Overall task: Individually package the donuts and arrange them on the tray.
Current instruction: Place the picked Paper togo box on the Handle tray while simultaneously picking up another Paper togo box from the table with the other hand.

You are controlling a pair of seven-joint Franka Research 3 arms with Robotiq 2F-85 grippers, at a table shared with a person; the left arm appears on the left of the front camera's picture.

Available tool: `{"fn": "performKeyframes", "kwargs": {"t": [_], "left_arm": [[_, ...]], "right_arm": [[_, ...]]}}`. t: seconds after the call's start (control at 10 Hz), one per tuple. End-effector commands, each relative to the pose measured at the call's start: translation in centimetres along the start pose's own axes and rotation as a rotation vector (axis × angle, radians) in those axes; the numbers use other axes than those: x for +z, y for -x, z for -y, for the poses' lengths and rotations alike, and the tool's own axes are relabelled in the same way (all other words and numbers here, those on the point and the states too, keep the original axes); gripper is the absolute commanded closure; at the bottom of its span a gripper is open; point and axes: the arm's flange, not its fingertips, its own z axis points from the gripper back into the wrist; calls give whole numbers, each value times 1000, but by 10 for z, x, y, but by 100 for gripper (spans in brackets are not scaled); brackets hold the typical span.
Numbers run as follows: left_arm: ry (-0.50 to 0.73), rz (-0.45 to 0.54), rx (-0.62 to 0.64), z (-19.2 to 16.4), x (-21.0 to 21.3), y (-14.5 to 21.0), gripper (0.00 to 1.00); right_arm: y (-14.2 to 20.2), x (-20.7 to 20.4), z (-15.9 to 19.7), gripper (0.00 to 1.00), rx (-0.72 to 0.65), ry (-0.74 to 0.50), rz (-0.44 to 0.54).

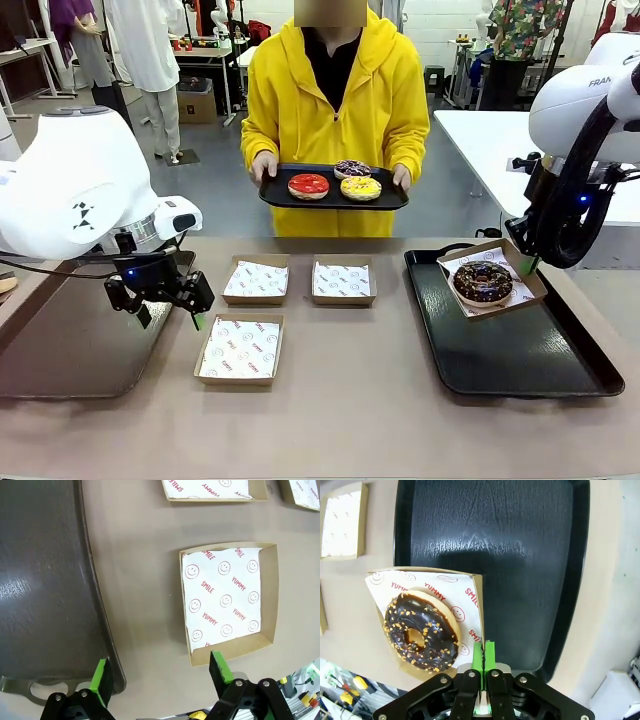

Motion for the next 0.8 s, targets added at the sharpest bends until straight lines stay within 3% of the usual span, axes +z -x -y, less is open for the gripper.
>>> {"fn": "performKeyframes", "kwargs": {"t": [0.0,0.2,0.7], "left_arm": [[8,-5,-11,0,3,3,0],[-13,17,11,12,4,5,0],[-130,80,50,40,-20,3,0]], "right_arm": [[2,2,0,99,-11,0,7],[5,-5,-2,99,-38,-3,-31],[71,-20,8,99,-228,-28,-20]]}}
